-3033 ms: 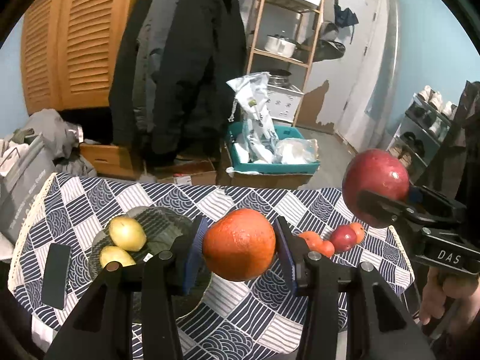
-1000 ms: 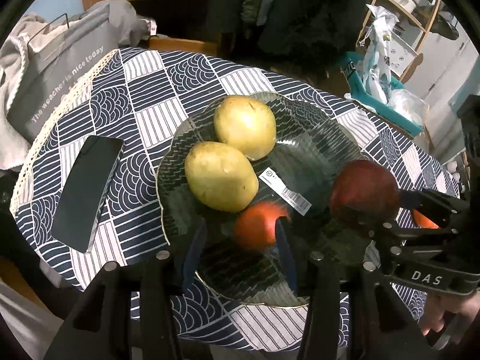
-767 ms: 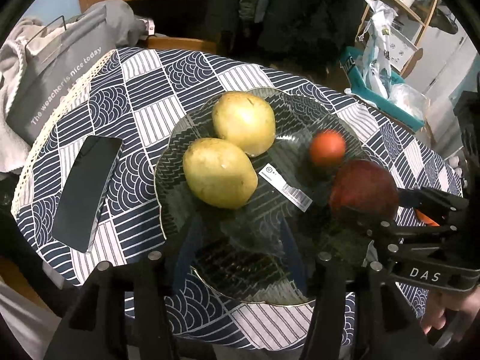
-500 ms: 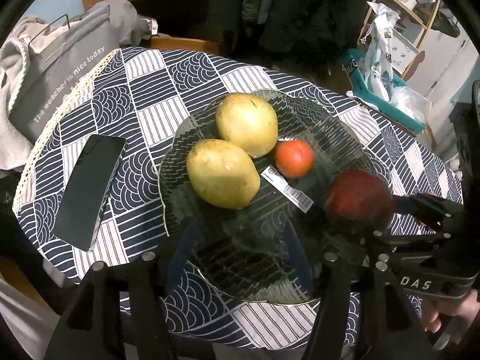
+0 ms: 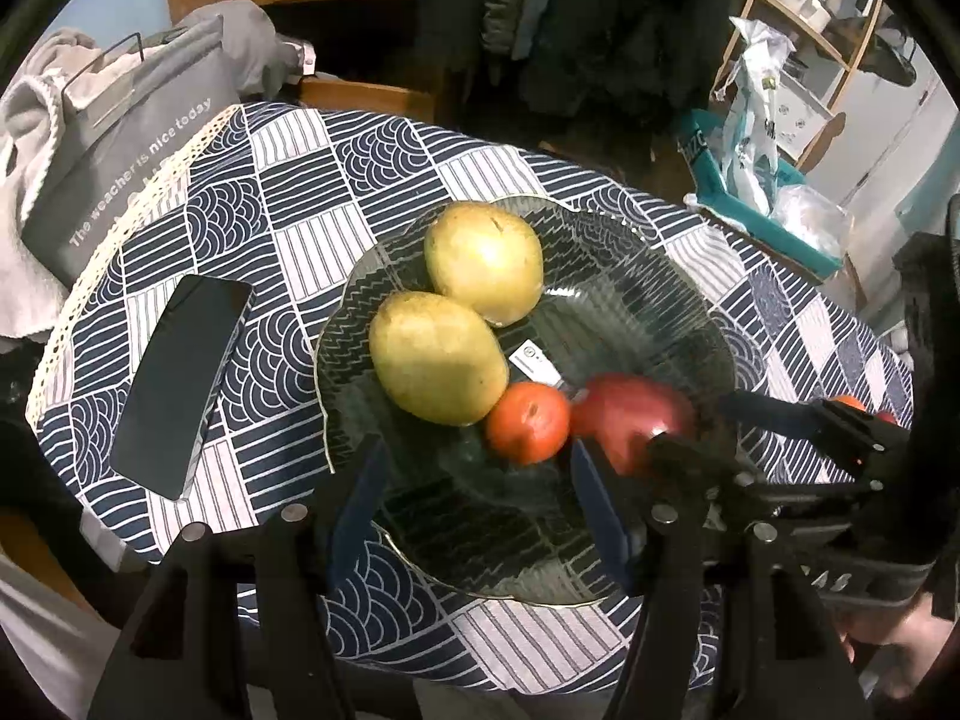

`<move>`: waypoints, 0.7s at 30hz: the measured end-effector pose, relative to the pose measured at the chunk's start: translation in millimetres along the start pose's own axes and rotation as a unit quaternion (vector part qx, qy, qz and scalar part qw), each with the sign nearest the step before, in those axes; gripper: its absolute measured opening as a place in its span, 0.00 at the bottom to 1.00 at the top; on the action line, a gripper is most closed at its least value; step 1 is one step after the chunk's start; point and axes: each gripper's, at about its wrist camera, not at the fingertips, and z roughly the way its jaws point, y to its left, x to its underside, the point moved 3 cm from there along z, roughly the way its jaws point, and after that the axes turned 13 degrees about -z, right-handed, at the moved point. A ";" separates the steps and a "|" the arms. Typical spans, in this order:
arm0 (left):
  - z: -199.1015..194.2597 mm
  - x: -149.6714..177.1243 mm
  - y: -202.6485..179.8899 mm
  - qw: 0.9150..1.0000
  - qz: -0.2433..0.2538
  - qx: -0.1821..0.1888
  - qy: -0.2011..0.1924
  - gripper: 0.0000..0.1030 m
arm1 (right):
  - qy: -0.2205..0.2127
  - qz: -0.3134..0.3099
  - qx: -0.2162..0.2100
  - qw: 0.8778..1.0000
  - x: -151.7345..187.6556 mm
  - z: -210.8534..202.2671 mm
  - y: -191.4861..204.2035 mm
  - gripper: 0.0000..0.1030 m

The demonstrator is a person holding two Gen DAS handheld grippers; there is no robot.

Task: Organize fruits
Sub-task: 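Lower the apple and orange onto the glass plate and open both grippers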

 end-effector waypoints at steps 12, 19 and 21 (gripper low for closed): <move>-29.3 -2.5 -22.1 0.999 -0.003 0.045 -0.019 0.63 | -0.063 0.023 0.072 0.995 -2.2 -65.7 -28.5 0.79; -54.9 0.4 -48.3 0.996 0.020 0.071 -0.050 0.68 | -0.099 0.024 0.126 0.987 1.9 -112.5 -38.5 0.79; -60.5 1.2 -54.7 0.995 0.028 0.076 -0.056 0.68 | -0.108 0.023 0.141 0.984 3.6 -126.3 -40.6 0.79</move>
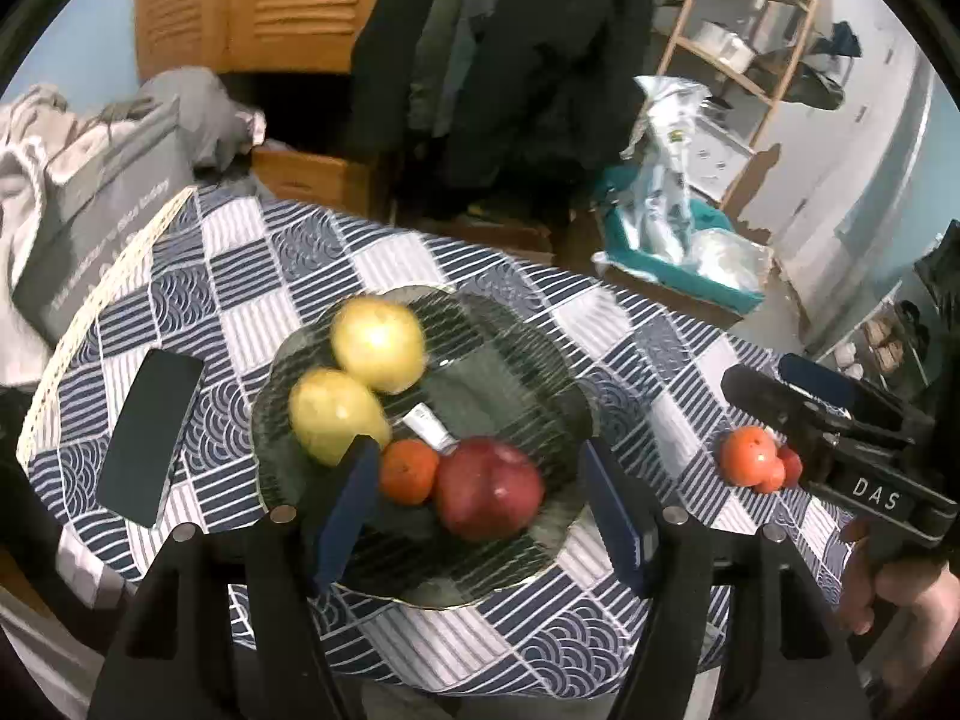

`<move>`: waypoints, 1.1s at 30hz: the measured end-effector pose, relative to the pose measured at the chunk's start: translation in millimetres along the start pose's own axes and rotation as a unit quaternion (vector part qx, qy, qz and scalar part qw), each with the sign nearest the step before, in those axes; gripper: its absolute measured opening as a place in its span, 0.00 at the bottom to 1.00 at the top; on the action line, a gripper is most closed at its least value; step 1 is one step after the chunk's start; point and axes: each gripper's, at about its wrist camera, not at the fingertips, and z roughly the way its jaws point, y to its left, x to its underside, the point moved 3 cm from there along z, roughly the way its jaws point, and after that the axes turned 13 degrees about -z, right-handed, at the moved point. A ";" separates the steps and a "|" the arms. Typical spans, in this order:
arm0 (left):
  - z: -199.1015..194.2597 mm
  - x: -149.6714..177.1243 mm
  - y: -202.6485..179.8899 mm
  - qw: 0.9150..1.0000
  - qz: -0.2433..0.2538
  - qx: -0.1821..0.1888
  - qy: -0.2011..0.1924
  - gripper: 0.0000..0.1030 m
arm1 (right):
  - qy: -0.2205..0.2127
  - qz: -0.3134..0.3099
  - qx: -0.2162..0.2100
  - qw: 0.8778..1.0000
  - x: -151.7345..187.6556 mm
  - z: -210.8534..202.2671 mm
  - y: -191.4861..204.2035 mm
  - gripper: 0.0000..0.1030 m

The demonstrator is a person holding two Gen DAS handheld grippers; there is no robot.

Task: Organize fruits
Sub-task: 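Lower the apple and orange onto the glass plate and open both grippers, then move both grippers back toward the remaining oranges and apples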

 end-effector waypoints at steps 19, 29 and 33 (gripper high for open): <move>-39.3 6.6 -69.0 0.996 0.054 0.041 -0.050 0.76 | -0.064 0.004 0.070 0.995 26.2 -93.8 -43.1 0.79; -47.3 16.6 -111.1 0.993 0.086 0.058 -0.057 0.78 | -0.084 0.026 0.101 0.991 47.7 -133.3 -77.3 0.79; -51.8 23.1 -130.3 0.991 0.103 0.066 -0.062 0.78 | -0.093 0.043 0.113 0.988 58.4 -146.9 -94.8 0.79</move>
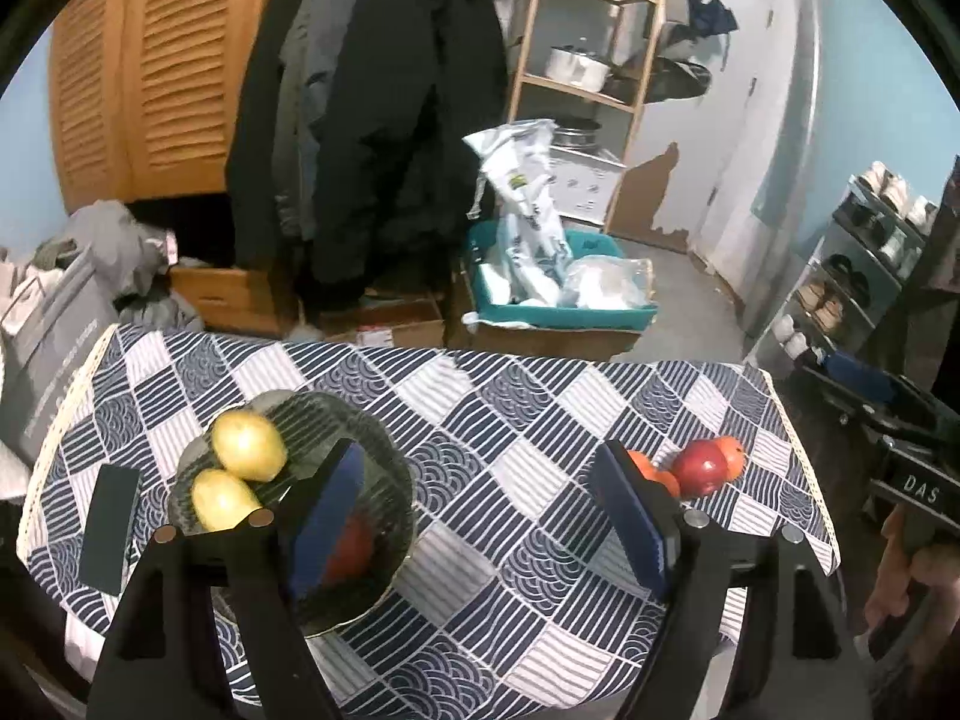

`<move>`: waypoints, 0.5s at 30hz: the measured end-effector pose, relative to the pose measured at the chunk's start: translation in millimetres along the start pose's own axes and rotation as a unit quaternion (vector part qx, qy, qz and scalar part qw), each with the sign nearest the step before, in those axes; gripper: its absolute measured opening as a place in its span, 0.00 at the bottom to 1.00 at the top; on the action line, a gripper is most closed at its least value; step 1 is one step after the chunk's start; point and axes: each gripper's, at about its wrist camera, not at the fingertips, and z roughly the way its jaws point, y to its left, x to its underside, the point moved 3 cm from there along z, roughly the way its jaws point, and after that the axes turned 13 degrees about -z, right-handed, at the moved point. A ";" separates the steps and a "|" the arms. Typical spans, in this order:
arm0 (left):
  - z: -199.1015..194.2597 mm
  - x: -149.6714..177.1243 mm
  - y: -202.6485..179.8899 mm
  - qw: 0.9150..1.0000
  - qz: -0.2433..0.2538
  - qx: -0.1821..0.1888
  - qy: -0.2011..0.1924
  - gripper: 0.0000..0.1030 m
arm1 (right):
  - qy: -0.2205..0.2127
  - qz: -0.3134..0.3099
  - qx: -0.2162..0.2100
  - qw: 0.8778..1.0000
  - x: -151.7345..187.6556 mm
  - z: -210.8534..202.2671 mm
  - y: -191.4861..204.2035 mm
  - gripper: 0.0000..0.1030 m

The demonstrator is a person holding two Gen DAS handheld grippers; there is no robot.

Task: Organize fruits
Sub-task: 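Move both grippers back toward the remaining oranges and apples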

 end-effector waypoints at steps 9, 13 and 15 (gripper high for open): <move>-0.8 3.5 -42.5 0.999 0.026 0.020 -0.004 0.83 | -0.013 0.033 0.037 0.999 19.7 -26.7 -46.1 0.79; -2.1 5.2 -62.7 0.999 0.043 0.026 -0.007 0.83 | -0.014 0.043 0.051 0.998 29.1 -34.6 -62.9 0.79; -2.1 5.8 -71.5 0.998 0.049 0.027 -0.008 0.83 | -0.013 0.050 0.054 0.997 33.0 -36.9 -68.2 0.79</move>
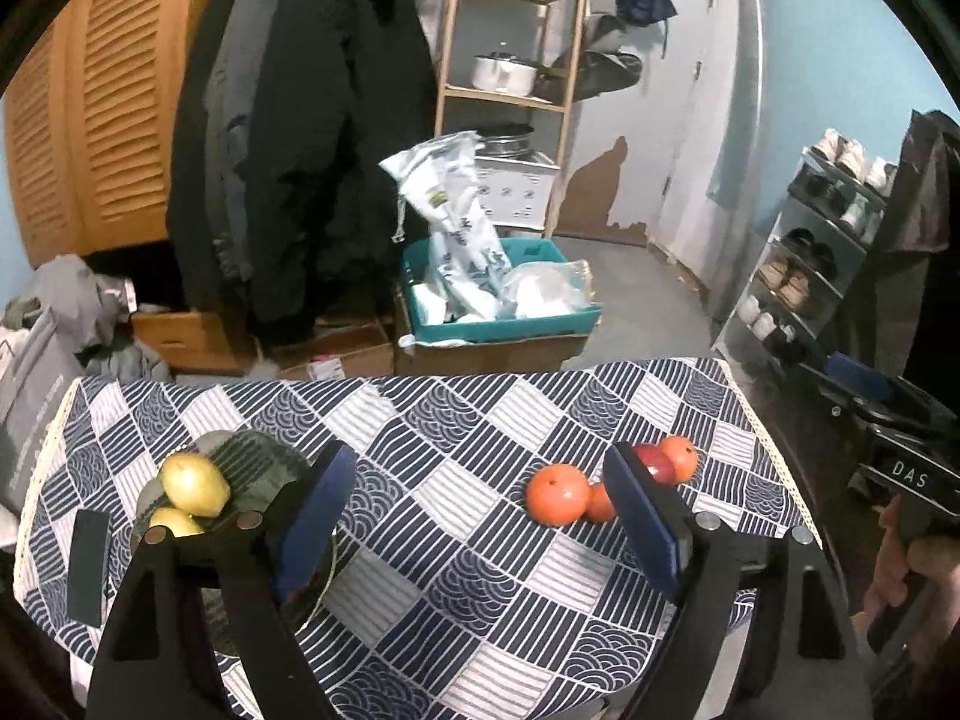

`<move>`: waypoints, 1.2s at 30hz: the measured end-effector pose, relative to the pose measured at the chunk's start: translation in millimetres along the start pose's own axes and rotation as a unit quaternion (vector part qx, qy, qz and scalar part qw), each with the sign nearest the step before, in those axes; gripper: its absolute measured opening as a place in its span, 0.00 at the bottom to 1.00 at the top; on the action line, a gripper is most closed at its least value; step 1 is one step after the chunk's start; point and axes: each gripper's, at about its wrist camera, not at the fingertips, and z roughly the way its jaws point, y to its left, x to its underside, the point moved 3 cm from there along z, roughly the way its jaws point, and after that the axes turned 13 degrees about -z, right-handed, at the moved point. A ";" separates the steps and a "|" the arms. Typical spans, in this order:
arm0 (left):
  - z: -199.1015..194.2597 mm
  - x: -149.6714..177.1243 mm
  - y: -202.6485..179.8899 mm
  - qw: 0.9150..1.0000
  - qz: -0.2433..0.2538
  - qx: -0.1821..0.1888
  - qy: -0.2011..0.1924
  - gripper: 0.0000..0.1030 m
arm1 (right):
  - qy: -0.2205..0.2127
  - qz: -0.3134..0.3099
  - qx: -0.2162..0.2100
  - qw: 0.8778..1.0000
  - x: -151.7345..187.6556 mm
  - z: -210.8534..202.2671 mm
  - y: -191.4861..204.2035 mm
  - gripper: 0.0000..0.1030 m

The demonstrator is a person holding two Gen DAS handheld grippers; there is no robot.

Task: Organize fruits
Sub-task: 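Move both grippers back toward the remaining oranges and apples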

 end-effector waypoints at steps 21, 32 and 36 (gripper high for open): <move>31.4 -2.0 -36.2 1.000 0.012 0.005 0.023 0.85 | 0.033 0.016 0.019 0.999 19.8 15.4 -35.8 0.79; 80.1 -11.2 -48.3 0.998 0.012 -0.008 0.055 0.85 | 0.094 0.025 0.020 0.995 14.3 56.7 -69.2 0.79; 99.1 -12.7 -53.5 0.997 0.014 -0.010 0.078 0.85 | 0.121 0.023 0.022 0.992 15.3 75.9 -79.2 0.79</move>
